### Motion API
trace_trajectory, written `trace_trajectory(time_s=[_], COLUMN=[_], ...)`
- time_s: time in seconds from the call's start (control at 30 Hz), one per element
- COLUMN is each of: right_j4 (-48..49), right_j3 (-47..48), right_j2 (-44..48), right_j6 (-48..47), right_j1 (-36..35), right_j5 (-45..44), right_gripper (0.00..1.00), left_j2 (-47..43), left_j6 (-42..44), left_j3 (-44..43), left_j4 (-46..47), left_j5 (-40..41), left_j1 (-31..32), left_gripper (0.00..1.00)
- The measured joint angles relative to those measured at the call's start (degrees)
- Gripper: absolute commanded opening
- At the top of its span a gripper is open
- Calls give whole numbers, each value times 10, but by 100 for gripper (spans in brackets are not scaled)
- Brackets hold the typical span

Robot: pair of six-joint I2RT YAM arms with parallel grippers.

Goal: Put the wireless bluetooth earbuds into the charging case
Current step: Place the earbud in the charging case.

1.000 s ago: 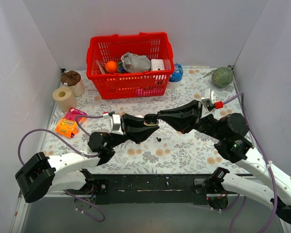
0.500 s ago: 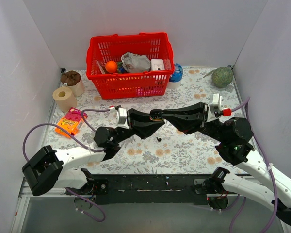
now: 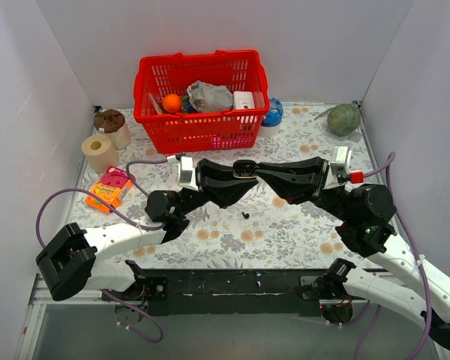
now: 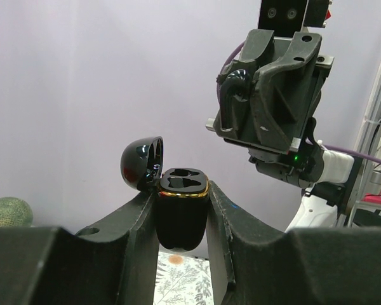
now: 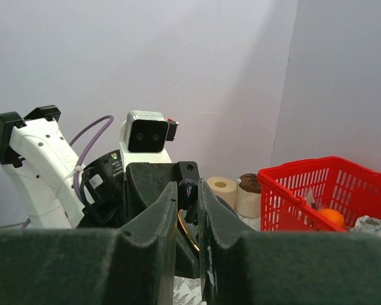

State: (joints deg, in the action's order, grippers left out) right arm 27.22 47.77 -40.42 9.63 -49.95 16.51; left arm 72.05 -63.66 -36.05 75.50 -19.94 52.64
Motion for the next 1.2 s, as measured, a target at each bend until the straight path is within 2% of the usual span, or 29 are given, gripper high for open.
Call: trace_trajectory(time_s=[0.47, 1.2], right_j4=[13, 18], right_j3=[-18, -41], right_j2=[-3, -4], right_j6=[-15, -23], right_j1=[0, 0], right_j5=[-43, -55], right_gripper=[1, 1], left_j2=[8, 8], left_j6=[-58, -73], left_j3=[-10, -15], left_j4=[0, -1], left_j5=[9, 7], left_j1=[0, 0], left_gripper=[0, 0])
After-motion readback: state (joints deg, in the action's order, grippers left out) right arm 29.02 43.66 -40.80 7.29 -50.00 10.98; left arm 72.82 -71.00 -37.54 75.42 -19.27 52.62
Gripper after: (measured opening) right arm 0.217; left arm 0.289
